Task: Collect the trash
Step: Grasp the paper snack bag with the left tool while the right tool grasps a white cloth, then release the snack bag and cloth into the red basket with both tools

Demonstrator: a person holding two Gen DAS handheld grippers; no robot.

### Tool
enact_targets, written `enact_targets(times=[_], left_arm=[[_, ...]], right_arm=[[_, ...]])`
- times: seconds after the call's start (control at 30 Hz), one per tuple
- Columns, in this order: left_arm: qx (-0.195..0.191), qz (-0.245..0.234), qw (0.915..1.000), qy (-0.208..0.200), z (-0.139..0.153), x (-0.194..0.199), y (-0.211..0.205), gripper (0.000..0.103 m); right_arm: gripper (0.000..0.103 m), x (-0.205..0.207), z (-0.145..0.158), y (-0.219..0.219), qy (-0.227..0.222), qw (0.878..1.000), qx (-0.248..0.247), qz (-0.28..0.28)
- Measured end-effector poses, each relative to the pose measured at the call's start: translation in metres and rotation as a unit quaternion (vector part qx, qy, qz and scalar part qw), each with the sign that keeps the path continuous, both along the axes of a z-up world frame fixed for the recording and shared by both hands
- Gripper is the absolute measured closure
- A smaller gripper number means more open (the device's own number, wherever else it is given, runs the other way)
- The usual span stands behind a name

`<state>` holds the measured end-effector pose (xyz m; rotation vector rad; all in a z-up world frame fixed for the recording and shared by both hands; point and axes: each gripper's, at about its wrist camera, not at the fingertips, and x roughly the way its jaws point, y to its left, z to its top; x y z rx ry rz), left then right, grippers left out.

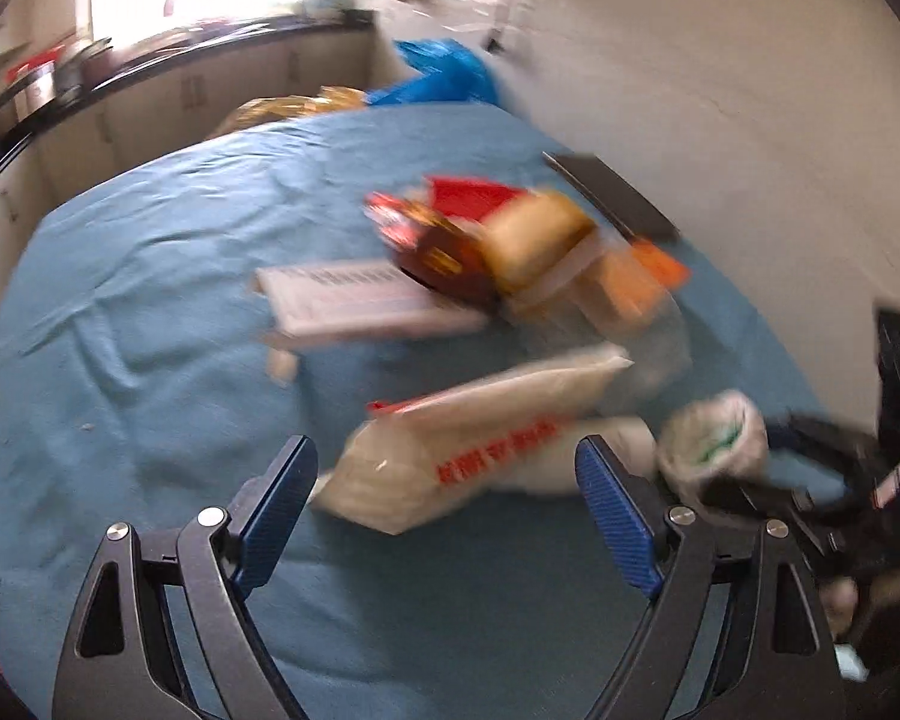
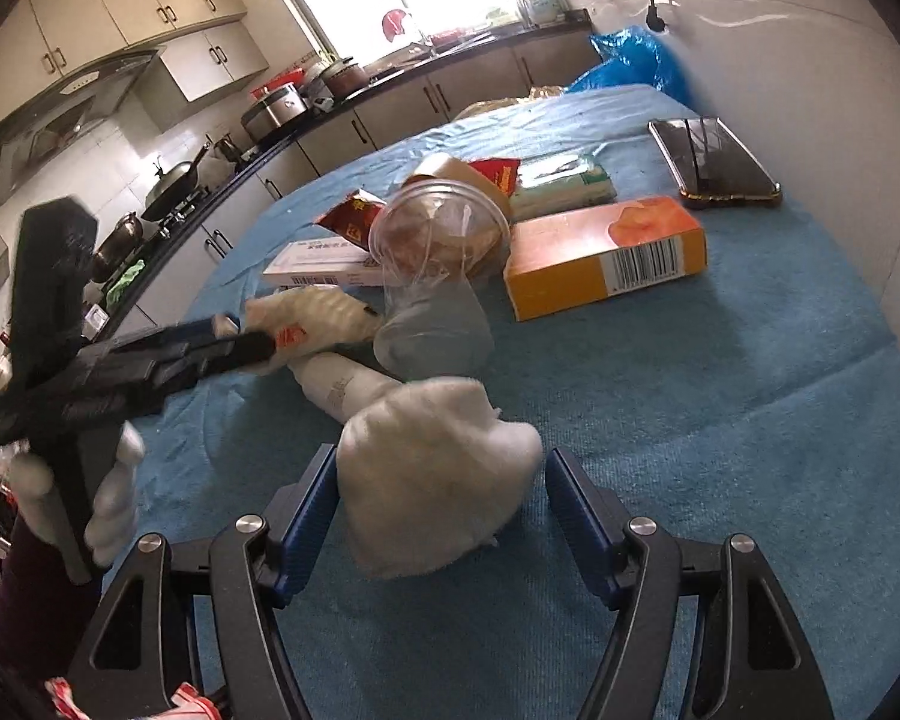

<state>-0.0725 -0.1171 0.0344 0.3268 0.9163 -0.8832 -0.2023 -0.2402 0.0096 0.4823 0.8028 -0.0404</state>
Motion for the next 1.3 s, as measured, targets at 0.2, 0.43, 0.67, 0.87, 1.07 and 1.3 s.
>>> enact_targets(times=[0.2, 0.43, 0.67, 0.87, 1.07, 1.3], left_arm=[[0.031, -0.039, 0.9982, -0.033, -0.004, -0.030, -0.015, 0.016], [0.027, 0.023, 0.9993, -0.008, -0.005, -0.021, -0.006, 0.076], [-0.020, 0.095, 0.9953, -0.001, 0.008, -0.027, 0.038, 0.077], [-0.023, 0.154, 0.9870, -0.040, 0.030, -0.050, 0.078, 0.077], [-0.028, 0.217, 0.9736, -0.063, 0.047, -0.069, 0.124, 0.077], [-0.041, 0.298, 0.9521, -0.053, 0.046, -0.080, 0.186, 0.077]], right_arm=[[0.049, 0.008, -0.001, 0.003, 0.012, 1.000, -0.007, 0.000], [0.055, 0.006, -0.003, 0.002, 0.009, 1.000, -0.009, -0.003], [0.060, 0.002, -0.002, 0.002, 0.003, 1.000, -0.008, -0.003], [0.060, -0.004, 0.003, 0.006, -0.007, 1.000, -0.011, -0.004], [0.060, -0.011, 0.017, 0.017, -0.022, 1.000, -0.008, 0.001], [0.060, -0.010, 0.037, 0.050, -0.037, 0.998, -0.022, 0.038]])
